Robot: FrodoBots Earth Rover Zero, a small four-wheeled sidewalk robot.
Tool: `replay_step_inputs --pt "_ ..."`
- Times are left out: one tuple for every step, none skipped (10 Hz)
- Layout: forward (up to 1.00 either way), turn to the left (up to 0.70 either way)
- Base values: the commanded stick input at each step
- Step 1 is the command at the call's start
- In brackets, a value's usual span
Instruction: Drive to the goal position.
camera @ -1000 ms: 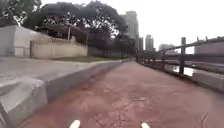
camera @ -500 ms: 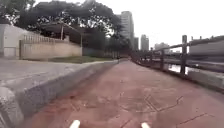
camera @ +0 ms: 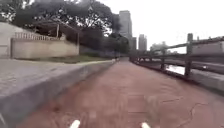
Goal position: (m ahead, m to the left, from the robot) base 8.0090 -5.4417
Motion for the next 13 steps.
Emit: replay_step_inputs --pt "0.70 -0.05" --pt "0.70 0.00" --pt "0.70 0.00" --pt "0.70 -0.06" --pt "0.70 -0.29" --pt "0.70 -0.34" --pt "0.70 -0.35" --pt "0.70 -0.35" --pt "0.70 -0.14" --pt "0.70 0.00" --pt "0.70 0.00" --pt "0.70 0.00" --pt "0.70 0.00"
